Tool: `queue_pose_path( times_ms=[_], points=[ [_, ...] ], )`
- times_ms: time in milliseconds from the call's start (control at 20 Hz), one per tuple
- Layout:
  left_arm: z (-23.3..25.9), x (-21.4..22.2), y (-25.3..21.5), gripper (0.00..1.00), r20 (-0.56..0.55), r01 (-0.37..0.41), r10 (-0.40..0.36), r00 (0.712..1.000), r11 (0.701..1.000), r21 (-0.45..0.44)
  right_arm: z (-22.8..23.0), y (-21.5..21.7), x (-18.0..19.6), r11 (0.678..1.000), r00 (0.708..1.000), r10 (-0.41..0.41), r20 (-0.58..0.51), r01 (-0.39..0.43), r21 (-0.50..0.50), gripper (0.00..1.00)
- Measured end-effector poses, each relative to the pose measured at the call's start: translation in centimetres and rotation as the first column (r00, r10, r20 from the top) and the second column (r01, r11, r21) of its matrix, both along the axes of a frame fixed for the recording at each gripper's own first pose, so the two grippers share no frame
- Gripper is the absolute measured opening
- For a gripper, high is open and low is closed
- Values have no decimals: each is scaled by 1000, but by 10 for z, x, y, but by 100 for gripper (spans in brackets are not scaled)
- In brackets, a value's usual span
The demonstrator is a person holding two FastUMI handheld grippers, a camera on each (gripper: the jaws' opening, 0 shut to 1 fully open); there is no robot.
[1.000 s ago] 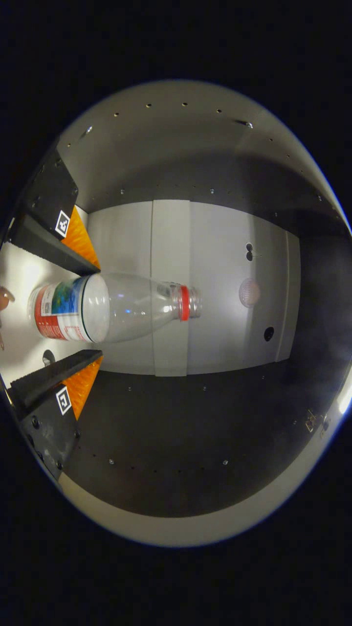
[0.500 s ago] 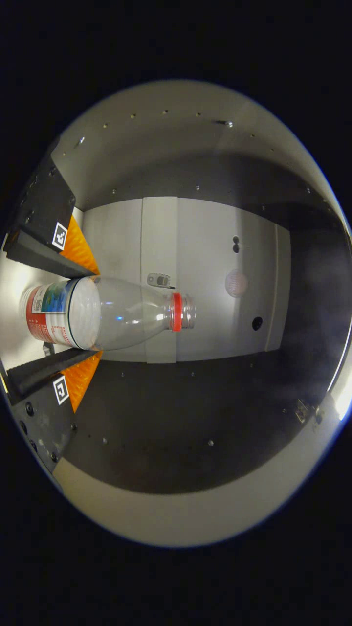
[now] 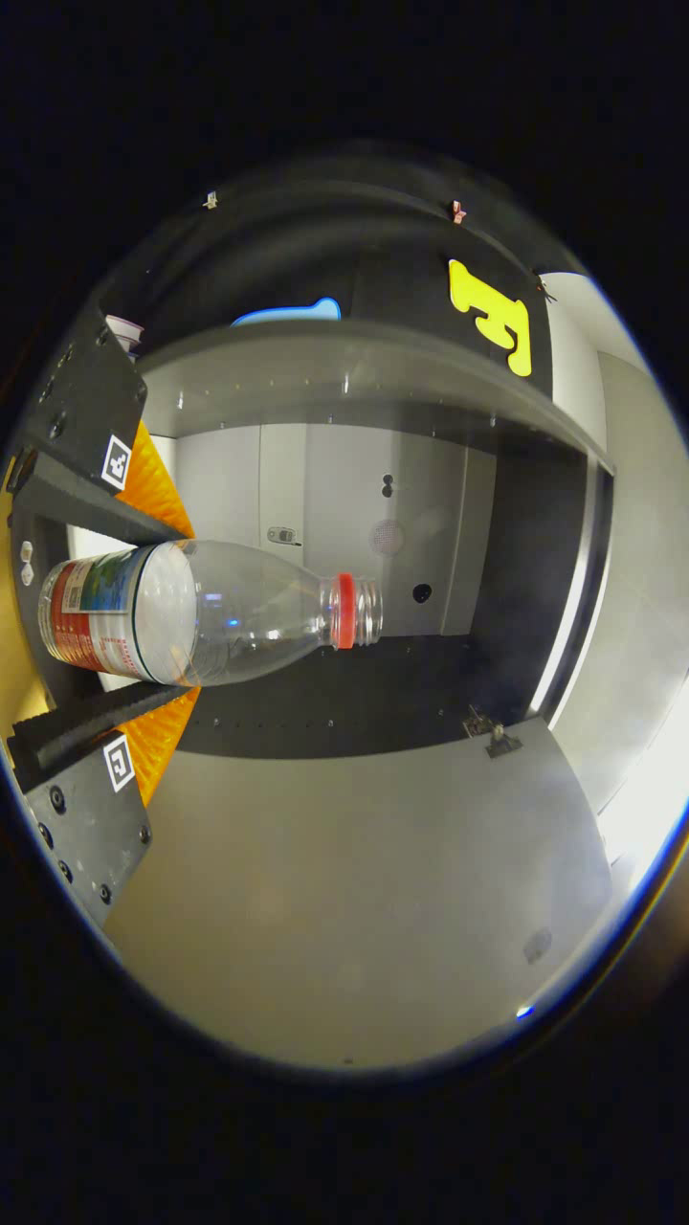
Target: Open the cabinet door with the right hand, grasp the bottle in the cabinet with the left hand and place it on the coaster, then close the cabinet door with the right hand.
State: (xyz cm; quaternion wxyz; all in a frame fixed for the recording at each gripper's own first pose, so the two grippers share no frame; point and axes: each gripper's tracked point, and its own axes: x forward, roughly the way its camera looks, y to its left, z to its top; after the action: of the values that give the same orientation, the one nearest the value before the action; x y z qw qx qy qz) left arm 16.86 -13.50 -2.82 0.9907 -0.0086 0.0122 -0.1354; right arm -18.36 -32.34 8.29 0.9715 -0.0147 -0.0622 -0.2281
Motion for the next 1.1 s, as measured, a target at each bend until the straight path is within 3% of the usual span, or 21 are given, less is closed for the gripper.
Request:
queue_pose_path(
  times_ms=[200, 500, 650, 800, 1000, 1100],
  points=[
    [-8, -65, 32, 78, -6, 8, -8, 1000, 1000, 23, 1, 60, -12, 998, 999, 50, -3, -50, -50, 98],
    [-51, -156, 79, 77, -74, 7, -10, 997, 999, -42, -14, 151, 0, 981, 982, 190, -7, -190, 26, 97],
    [-89, -182, 96, 77, -119, -12, 6, 993, 999, -51, -34, 191, 21, 966, 966, 256, -40, -257, -23, 98],
    [-133, -201, 95, 77, -141, 22, -32, 989, 997, -71, -59, 213, 49, 957, 956, 280, -88, -286, -54, 98],
    [-200, -214, 95, 77, -154, 36, -40, 987, 999, -28, -98, 243, 79, 932, 932, 339, -129, -351, -87, 97],
    [-235, -218, 94, 77, -170, 33, -44, 984, 997, -70, -132, 252, 94, 917, 912, 366, -186, -387, -93, 97]
  ],
)
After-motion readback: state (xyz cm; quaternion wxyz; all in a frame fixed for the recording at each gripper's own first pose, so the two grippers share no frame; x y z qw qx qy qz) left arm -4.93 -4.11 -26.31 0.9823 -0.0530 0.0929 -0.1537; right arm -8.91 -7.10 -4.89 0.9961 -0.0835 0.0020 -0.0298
